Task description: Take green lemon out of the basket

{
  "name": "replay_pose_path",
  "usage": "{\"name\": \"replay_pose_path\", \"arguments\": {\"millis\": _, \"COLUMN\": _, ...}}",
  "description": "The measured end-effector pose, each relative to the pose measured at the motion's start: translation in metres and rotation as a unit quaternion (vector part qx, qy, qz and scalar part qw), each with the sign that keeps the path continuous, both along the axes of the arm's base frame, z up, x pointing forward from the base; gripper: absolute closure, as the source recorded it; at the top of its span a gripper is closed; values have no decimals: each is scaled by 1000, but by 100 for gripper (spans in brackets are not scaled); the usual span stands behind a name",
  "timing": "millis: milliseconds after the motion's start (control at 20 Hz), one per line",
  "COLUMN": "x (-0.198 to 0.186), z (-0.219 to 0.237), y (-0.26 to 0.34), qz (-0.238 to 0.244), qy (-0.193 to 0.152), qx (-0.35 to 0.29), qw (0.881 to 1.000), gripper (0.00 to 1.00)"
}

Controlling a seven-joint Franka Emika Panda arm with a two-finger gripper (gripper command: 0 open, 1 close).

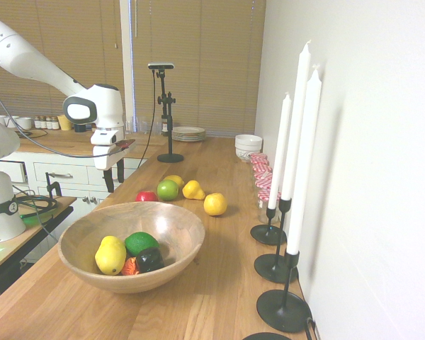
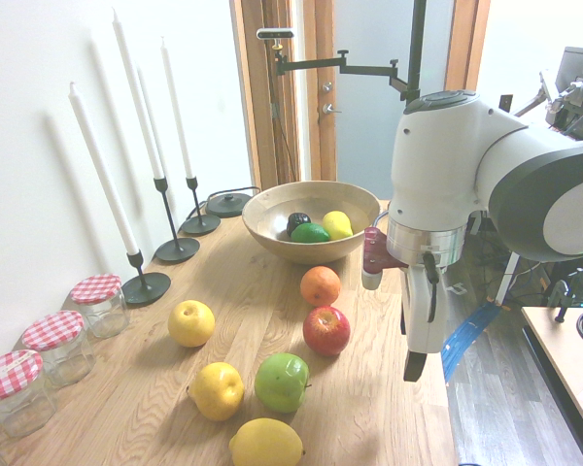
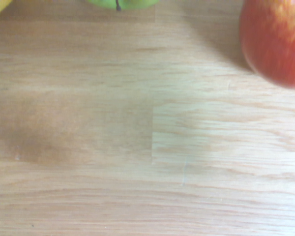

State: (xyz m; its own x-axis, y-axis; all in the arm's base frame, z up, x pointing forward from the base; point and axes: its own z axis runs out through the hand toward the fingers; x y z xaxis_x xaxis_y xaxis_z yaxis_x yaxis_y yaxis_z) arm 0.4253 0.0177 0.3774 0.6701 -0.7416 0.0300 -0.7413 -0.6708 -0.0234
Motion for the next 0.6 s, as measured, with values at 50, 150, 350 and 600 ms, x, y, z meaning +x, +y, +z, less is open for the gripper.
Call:
{"name": "replay_pose_path", "arguments": {"millis": 50, "x": 0, "z": 0, "y": 0, "qz": 0, "qy": 0, "qx": 0, "qw": 1000, "gripper": 0}}
{"name": "replay_pose_path", "arguments": {"millis": 150, "x": 1, "z": 1, "y": 0, "qz": 0, "qy": -2, "qx": 0, "qw": 1000, "gripper": 0}}
{"name": "replay_pose_path", "arguments": {"millis": 350, "x": 17, "z": 31, "y": -12, "qz": -12, "qy": -27, "qx": 0, "qw": 1000, "gripper": 0}}
{"name": "replay_pose_path", "arguments": {"millis": 600, "x": 39, "z": 90, "y": -52, "qz": -44, "qy": -54, "qx": -9, "qw": 998, "gripper": 0}}
